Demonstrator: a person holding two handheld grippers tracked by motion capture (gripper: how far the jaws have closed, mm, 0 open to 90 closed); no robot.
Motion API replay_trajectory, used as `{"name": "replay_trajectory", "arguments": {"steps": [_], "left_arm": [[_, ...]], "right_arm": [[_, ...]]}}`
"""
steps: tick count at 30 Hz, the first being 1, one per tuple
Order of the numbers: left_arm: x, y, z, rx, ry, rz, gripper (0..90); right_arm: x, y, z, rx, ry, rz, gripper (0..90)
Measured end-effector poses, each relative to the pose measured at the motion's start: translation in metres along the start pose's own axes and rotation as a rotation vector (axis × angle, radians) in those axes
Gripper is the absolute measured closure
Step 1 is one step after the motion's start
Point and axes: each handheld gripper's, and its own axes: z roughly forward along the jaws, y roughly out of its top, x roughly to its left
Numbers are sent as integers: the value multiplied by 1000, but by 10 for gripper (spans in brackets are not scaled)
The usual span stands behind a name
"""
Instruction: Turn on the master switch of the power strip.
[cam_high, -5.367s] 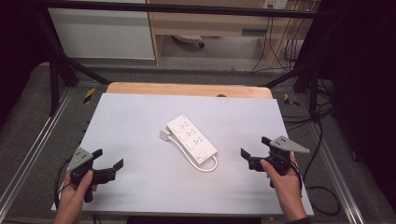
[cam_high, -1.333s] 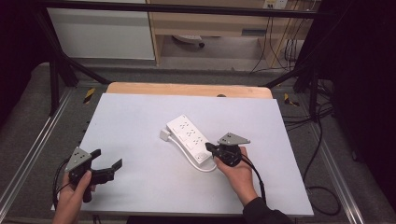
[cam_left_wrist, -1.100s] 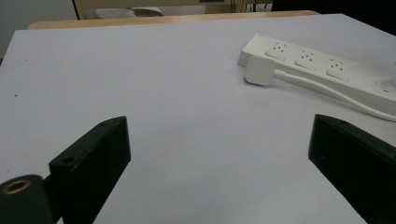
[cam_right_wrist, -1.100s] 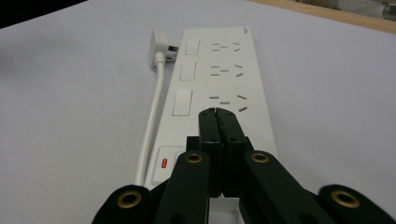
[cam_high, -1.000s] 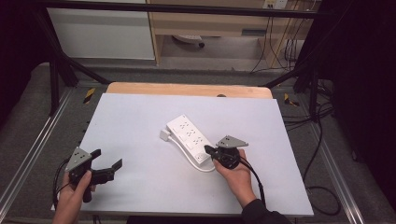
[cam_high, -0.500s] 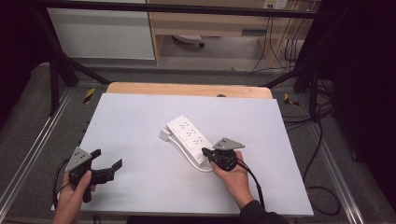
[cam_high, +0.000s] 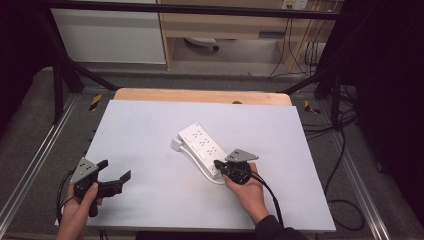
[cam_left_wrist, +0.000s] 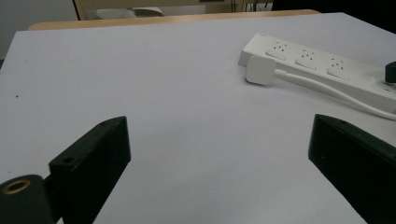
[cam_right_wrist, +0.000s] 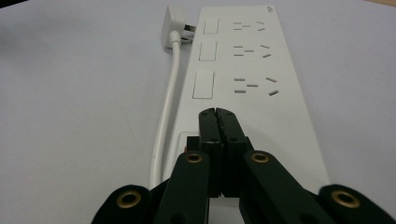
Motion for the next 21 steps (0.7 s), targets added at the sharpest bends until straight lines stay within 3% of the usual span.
{"name": "replay_trajectory", "arguments": {"steps": [21], "left_arm": [[0,0,0,0,-1,1,56]], "right_arm": [[1,-1,3,5,0,-1,900]]}}
